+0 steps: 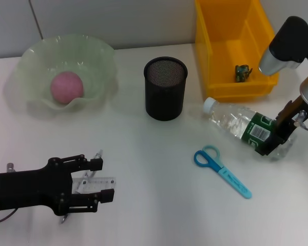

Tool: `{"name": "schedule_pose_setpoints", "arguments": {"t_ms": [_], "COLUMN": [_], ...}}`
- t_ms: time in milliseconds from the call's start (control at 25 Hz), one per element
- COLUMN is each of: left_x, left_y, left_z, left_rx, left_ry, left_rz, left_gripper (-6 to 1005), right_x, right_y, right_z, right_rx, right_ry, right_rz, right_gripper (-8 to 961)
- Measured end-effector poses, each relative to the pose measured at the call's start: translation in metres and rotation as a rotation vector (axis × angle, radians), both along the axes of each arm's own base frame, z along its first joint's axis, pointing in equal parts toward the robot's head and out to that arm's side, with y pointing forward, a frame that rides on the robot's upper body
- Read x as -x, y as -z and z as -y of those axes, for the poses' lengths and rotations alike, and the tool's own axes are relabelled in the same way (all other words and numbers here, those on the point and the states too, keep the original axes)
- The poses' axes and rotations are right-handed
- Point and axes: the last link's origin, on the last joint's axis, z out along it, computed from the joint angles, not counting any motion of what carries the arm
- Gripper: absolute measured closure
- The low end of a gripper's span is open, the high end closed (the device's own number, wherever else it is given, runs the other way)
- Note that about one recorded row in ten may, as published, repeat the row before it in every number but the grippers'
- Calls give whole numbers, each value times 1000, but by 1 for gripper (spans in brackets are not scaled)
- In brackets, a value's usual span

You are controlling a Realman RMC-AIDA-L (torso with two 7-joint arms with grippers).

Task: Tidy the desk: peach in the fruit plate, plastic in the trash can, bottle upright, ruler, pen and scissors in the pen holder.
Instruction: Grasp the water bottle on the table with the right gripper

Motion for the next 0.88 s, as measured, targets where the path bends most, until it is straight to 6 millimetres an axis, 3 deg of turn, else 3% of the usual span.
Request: {"name": "schedule_pose_setpoints", "arguments": {"t_ms": [880], "left_x": [0], "left_y": [1], "left_z": [1], "left_rx": [1], "left_ry": [-3], "left_rz": [2], "left_gripper": [167], "right_x": [-6], "right_y": [3], "right_z": [2], "right_rx": [4], "right_ry": [20], "right_rz": [14], "right_gripper": [166]}}
